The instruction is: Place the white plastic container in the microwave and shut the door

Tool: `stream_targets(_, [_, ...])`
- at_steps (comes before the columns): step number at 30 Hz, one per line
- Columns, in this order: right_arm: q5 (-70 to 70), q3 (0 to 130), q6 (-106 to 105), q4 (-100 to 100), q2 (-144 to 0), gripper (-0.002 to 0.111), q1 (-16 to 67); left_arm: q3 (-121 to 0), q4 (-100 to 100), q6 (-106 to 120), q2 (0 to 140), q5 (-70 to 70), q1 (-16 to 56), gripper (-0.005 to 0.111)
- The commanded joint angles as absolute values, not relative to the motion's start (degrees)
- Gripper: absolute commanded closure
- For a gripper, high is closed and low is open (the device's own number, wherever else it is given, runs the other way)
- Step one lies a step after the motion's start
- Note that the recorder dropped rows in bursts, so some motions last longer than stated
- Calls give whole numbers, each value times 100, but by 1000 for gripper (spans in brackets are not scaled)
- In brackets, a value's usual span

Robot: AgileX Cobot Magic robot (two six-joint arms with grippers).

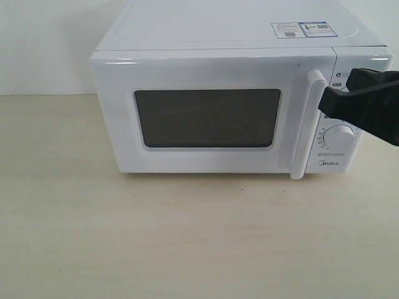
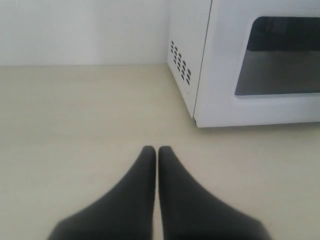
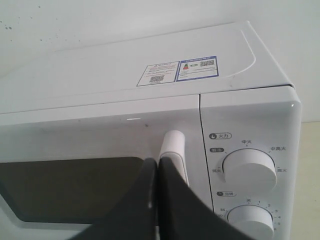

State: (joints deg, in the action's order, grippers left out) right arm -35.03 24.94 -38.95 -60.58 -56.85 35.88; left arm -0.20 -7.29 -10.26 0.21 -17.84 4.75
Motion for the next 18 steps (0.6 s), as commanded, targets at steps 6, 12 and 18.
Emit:
stream_targets(6, [-3536,2463,-3949,-6034,-5663,108,3547,0,-750,-1007,0,-1792,462,103])
stream_targets(12, [-3536,2463,-3949,-6034,-5663,108,3547,0,-750,-1007,0,-1792,462,103])
stream_targets(18, [-3536,2463,-3949,-6102,-5663,108,3547,0,-750,-1007,0,-1792,462,103])
